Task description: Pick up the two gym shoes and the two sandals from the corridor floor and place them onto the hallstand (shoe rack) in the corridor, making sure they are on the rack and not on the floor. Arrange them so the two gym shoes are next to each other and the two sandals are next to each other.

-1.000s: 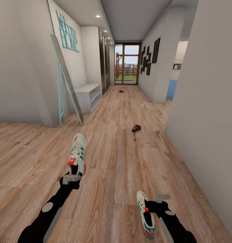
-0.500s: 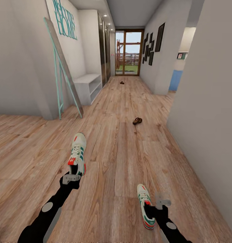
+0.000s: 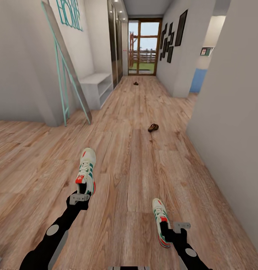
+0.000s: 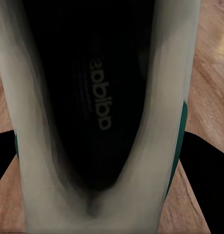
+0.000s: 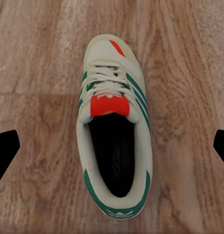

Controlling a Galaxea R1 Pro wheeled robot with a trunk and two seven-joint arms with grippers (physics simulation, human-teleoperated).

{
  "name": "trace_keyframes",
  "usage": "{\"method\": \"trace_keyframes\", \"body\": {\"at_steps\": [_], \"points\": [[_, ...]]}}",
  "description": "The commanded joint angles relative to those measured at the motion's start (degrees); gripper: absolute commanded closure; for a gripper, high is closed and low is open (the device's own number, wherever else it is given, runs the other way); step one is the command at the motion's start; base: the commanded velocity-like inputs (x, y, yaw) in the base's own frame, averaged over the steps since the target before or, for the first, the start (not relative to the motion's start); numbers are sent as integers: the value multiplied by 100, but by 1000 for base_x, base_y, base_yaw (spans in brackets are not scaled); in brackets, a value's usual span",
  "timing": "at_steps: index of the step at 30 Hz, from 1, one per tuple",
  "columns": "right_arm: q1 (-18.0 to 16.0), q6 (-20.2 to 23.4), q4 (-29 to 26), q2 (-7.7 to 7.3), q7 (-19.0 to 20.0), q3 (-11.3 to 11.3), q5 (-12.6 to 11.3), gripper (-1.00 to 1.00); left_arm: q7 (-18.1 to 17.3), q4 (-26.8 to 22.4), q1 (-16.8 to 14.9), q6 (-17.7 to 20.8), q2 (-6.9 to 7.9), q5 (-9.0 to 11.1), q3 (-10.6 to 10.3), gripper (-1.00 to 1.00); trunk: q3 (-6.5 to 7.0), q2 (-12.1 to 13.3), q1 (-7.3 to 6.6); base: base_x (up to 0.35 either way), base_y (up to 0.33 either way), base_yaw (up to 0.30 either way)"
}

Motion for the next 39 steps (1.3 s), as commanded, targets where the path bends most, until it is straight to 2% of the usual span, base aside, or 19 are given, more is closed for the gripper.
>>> {"method": "trace_keyframes", "body": {"at_steps": [1,21,27,31,39], "points": [[-3,-19,4,6,2,-28,18,-100,-20,3,-3,-10,5,61,-10,100,-27,-3,1,0,0,0],[-3,-20,4,4,2,-28,18,-100,-22,-5,-3,-37,-8,56,-18,100,-470,-30,53,0,0,0],[-3,-20,3,-2,10,-28,18,-100,-28,-256,9,-59,-6,60,-13,100,-603,-38,68,0,0,0],[-3,-20,3,-7,11,-28,18,-100,-24,-485,7,-17,-1,62,-113,100,-692,-43,78,0,0,0],[-3,-20,3,-11,11,-28,18,-100,-19,-609,6,12,4,70,-196,100,-869,-54,99,0,0,0]]}}
